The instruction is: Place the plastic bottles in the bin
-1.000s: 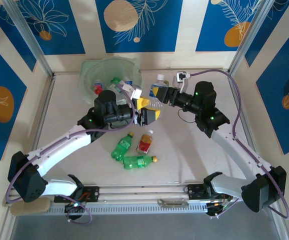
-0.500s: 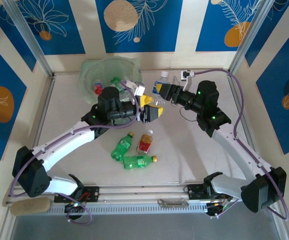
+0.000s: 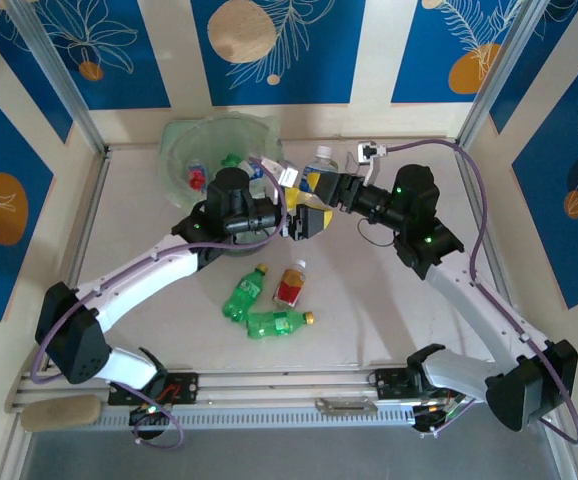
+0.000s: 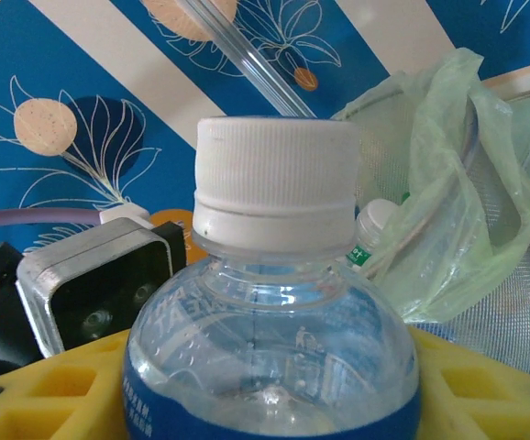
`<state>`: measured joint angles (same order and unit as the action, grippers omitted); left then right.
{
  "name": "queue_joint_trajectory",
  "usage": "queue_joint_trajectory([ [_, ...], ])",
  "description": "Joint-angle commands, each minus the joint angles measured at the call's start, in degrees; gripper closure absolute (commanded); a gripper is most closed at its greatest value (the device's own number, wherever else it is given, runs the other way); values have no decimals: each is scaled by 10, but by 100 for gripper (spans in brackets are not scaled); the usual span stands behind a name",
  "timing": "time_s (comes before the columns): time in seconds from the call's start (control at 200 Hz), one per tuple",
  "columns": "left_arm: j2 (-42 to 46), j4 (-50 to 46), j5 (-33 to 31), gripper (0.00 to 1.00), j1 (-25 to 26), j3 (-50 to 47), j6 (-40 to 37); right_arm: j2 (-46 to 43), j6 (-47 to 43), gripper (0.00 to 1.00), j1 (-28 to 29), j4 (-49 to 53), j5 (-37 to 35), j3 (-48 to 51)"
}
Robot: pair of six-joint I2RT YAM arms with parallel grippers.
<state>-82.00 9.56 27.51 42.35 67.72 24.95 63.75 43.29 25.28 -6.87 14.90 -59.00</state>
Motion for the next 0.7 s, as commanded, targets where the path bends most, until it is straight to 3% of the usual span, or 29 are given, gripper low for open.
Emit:
queue_joint_trajectory([
  [0.0,-6,-29,-30,0,2,18,-21,-23,12,49,-1,-26,23,-2],
  [0.1,-8,-20,-21,1,3,20,-16,-19,16,49,-1,-29,24,-2],
  [0.185,-7,-9,-15,8,2,18,-14,-14,17,49,-1,-32,26,-4],
  [0.425,-2,5,2,43,3,15,-8,-6,17,48,-2,-32,28,-4],
  [0.695,13,0,-28,47,-5,13,-10,-13,22,26,-15,-15,11,2],
])
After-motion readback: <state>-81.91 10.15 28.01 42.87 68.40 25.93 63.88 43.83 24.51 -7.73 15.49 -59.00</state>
